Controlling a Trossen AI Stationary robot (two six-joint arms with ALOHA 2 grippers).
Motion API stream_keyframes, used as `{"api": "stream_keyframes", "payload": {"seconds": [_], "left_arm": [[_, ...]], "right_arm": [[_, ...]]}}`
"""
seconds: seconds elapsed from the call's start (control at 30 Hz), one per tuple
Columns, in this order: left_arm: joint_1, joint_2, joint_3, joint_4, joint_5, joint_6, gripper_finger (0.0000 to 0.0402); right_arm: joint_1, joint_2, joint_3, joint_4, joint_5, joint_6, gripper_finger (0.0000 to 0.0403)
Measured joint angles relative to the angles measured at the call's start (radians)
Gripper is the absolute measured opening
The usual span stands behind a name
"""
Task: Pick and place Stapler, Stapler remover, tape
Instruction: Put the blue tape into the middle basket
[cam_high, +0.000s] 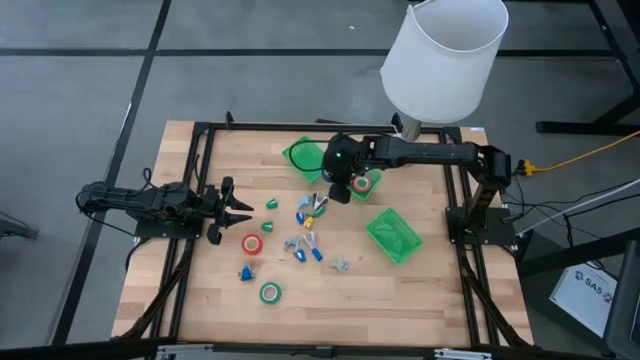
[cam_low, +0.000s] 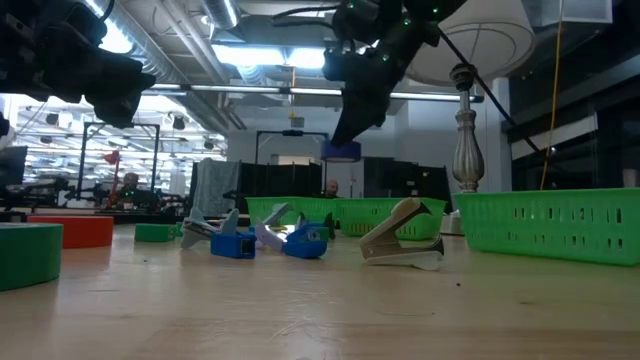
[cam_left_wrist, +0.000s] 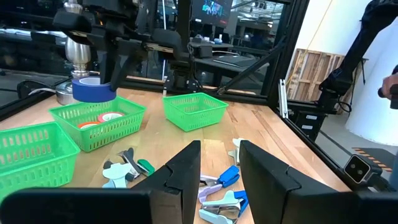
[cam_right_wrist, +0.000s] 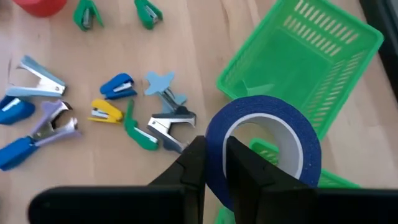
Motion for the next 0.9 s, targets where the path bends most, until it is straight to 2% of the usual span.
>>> {"api": "stream_keyframes", "payload": {"seconds": [0.27, 0.63, 0.9], "left_arm": [[0.000, 0.000, 0.000, 0.000, 0.000, 0.000, 0.0107], [0.000, 0.000, 0.000, 0.000, 0.000, 0.000, 0.0107], [0.000, 0.000, 0.000, 0.000, 0.000, 0.000, 0.0107]], "right_arm": [[-0.052, 0.000, 0.000, -0.055, 0.024, -0.034, 0.0047], [-0.085, 0.001, -0.164, 0.065, 0.028, 0.011, 0.0047], [-0.085, 0.001, -0.202, 0.118, 0.043, 0.034, 0.0047]]}}
